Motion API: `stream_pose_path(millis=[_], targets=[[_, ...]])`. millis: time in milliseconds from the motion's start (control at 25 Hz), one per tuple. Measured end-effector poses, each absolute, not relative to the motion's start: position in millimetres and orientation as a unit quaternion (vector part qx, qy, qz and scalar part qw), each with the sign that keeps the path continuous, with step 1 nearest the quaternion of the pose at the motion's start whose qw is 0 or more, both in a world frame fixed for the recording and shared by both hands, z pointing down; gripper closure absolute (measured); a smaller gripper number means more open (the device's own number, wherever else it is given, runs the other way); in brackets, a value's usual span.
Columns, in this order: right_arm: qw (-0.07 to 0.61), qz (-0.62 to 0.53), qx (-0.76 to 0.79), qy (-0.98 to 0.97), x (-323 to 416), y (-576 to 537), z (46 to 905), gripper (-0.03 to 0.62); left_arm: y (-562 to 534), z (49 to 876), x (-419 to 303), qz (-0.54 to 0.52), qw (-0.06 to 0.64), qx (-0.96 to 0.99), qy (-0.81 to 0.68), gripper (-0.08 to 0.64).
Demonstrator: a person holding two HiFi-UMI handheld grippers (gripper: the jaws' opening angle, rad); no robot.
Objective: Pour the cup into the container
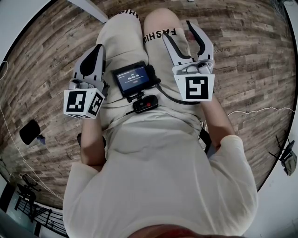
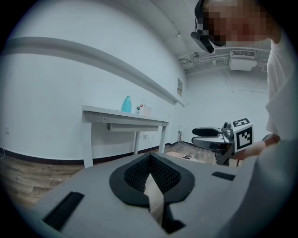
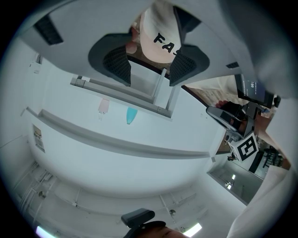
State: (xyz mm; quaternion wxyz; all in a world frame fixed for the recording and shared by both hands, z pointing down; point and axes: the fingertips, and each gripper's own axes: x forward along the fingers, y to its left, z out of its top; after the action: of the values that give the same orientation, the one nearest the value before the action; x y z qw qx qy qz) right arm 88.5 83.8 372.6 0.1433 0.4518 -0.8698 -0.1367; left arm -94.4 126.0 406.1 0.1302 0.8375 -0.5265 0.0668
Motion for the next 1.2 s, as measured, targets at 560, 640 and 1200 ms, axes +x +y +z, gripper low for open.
stream_pose_path(millis=[560,640,1200], targets=[[0.145,-0.131,0.454,-0.87,89.7,83.2,374.2,0.324,125.5,408.4,-92.6,0.069,0.131,0.838,-0.524,0.548],[0.144,-0.132,0.453,-0.87,89.5,83.3,374.4,0.322,126.0,408.5,-93.2,0.069,0.132,0.838,-0.525,0.548],[0.14,-0.134,0.453,-0.87,88.7,83.7,374.1,0.323,127.0,406.9,-93.2,0.067,0.13,0.838,-0.525,0.548]])
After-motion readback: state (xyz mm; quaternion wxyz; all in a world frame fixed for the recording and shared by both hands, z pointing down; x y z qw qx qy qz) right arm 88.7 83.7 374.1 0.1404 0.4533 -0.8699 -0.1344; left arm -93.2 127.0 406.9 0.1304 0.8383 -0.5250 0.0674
